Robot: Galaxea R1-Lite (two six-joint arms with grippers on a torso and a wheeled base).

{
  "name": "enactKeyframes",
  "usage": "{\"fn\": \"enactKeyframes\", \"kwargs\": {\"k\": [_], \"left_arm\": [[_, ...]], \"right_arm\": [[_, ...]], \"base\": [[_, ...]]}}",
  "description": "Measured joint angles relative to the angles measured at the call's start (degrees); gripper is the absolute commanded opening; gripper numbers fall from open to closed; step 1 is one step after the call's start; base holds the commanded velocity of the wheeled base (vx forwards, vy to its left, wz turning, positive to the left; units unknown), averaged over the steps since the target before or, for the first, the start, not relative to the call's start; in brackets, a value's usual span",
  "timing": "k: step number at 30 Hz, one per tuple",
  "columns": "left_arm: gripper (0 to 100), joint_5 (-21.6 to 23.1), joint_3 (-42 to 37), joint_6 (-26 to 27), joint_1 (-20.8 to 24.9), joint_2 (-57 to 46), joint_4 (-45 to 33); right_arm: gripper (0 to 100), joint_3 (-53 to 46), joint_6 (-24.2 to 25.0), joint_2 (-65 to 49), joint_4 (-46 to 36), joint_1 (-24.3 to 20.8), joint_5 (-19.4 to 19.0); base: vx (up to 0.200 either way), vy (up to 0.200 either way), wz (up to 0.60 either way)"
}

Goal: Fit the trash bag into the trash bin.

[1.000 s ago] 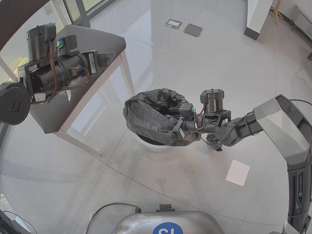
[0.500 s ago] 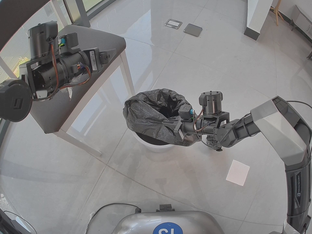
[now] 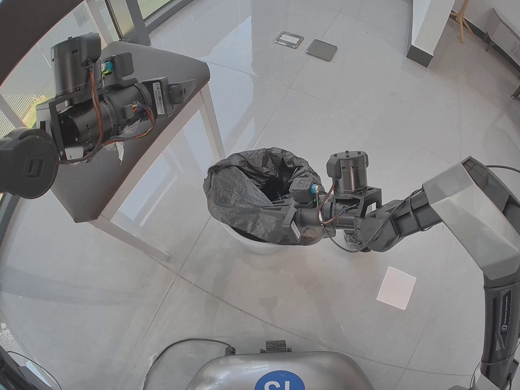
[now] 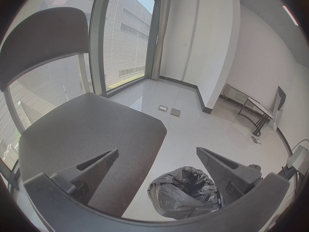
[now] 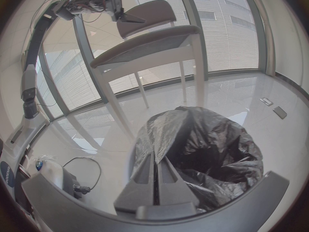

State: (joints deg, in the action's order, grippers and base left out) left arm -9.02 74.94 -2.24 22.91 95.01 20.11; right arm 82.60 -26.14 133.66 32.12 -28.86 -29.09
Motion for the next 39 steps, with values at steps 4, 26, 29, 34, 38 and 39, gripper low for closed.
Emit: {"fn": "enactKeyframes", "kwargs": {"k": [4, 26, 29, 34, 38, 39], "left_arm": [[100, 0.0, 0.2, 0.0, 0.0, 0.1, 0.0], [100, 0.1, 0.8, -0.5, 0.2, 0.4, 0.2], [100, 0.1, 0.8, -0.5, 0.2, 0.4, 0.2], [100, 0.0, 0.8, -0.5, 0.3, 0.4, 0.0], [100, 0.0, 0.8, -0.5, 0.3, 0.4, -0.1], [100, 0.0, 0.7, -0.5, 0.3, 0.4, -0.2]], "right_arm": [[0, -3.6, -0.5, -1.3, 0.5, -1.7, 0.1], [100, -10.1, -1.1, -2.4, 2.5, -7.7, 0.1], [100, -10.3, -0.9, -2.5, 2.5, -7.9, 0.1], [100, -10.3, -0.8, -3.4, 2.8, -7.8, 0.2], [100, -10.9, -0.6, -5.4, 2.9, -6.8, 0.3], [100, -11.2, -0.6, -6.0, 2.9, -6.2, 0.4]], "base": [[0.000, 0.000, 0.00], [0.000, 0.000, 0.00], [0.000, 0.000, 0.00], [0.000, 0.000, 0.00], [0.000, 0.000, 0.00], [0.000, 0.000, 0.00]]}}
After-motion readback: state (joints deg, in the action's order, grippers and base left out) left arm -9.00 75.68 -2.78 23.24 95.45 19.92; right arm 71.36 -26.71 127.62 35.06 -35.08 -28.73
